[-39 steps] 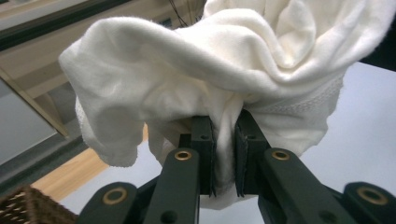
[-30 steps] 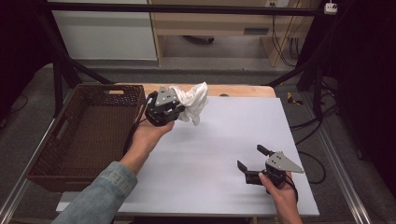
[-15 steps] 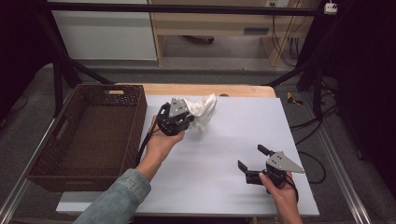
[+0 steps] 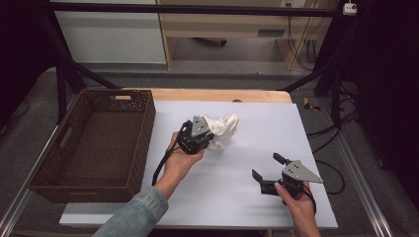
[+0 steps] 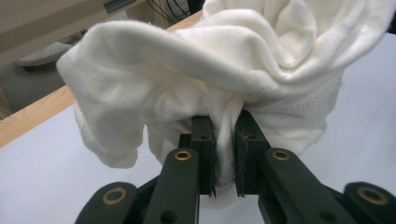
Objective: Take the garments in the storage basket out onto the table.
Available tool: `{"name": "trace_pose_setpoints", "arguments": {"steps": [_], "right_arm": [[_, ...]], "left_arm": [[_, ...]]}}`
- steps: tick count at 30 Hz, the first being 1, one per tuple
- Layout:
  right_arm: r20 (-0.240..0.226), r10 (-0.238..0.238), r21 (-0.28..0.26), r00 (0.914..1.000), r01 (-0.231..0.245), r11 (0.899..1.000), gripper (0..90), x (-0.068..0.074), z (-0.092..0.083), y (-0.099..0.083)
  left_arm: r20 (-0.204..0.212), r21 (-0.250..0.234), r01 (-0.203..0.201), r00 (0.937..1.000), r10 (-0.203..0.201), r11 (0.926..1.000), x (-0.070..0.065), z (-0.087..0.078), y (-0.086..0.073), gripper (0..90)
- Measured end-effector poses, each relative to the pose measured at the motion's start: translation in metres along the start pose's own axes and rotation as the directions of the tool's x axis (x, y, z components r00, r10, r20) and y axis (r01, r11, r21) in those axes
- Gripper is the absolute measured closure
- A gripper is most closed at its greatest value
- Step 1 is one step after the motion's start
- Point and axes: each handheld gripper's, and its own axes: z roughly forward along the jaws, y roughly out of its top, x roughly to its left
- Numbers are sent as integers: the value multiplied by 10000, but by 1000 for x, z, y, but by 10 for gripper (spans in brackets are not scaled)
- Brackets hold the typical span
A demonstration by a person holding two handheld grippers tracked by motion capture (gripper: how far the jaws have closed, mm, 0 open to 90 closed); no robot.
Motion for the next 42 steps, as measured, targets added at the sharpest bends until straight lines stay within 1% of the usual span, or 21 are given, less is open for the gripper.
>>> {"name": "trace_pose_setpoints", "arguments": {"steps": [6,10,12,13,15,18,20,22,24,27,29,30,32,33,34,36,37,38,39,41,42], "right_arm": [[39,-19,1,10000,19,10000,42,0,0,0],[95,-8,-2,10000,8,10000,42,-1,0,0],[131,14,-3,9999,-14,10000,42,-1,-1,0],[147,23,-6,9999,-23,10000,42,-2,-1,1],[174,76,22,9998,-76,10000,43,-2,-1,1],[243,78,64,9997,-79,9999,44,-1,-1,1],[275,32,114,9996,-36,9999,43,-1,-1,1],[347,6,230,9994,-14,9997,44,0,0,1],[413,-103,326,9991,89,9994,45,1,-1,2],[439,11,622,9990,-39,9981,66,3,-1,4],[392,53,716,9992,-81,9974,76,4,-1,6],[423,34,810,9991,-68,9967,82,5,0,7],[274,131,868,9995,-155,9961,94,6,3,9],[210,147,922,9997,-166,9956,101,8,4,11],[126,143,948,9998,-154,9954,114,9,7,13],[-78,102,1159,9999,-92,9932,136,13,14,16],[-198,62,1279,9998,-36,9918,158,16,17,18],[-341,53,1312,9994,-8,9914,187,18,21,20],[-481,37,1318,9988,27,9913,204,21,25,22],[-655,-118,1504,9978,216,9884,234,28,36,25],[-756,-112,1643,9971,236,9861,252,32,44,27]], "left_arm": [[183,168,-87,9998,84,9998,-7,4,-8,803],[273,338,-172,9995,162,9993,-13,5,-16,797],[324,442,-282,9991,268,9986,-16,7,-21,791],[413,485,-217,9990,197,9986,-17,8,-24,782],[536,522,-175,9985,147,9985,-22,9,-30,747],[585,466,-134,9982,107,9988,-29,7,-38,598],[553,362,-87,9984,67,9993,-33,3,-41,468],[601,190,38,9982,-49,9998,-36,-3,-44,403],[523,98,9,9986,-14,10000,-39,-12,-47,325],[358,-136,88,9993,-83,9999,-41,-27,-55,268],[126,-266,34,9999,-30,9996,-40,-37,-60,225],[128,-331,165,9998,-161,9993,-39,-41,-61,208],[213,-390,356,9992,-347,9986,-36,-47,-64,191],[125,-430,328,9994,-323,9985,-35,-49,-66,180],[-48,-459,227,9997,-229,9987,-34,-52,-67,176],[-128,-376,11,9999,-16,9993,-30,-56,-67,167],[-241,-392,20,9997,-30,9992,-28,-59,-67,161],[-324,-420,111,9994,-124,9991,-26,-61,-68,154],[-342,-400,167,9993,-181,9991,-24,-62,-70,153],[-451,-407,249,9986,-267,9989,-23,-66,-73,153],[-469,-389,269,9985,-287,9989,-22,-67,-74,153]]}}
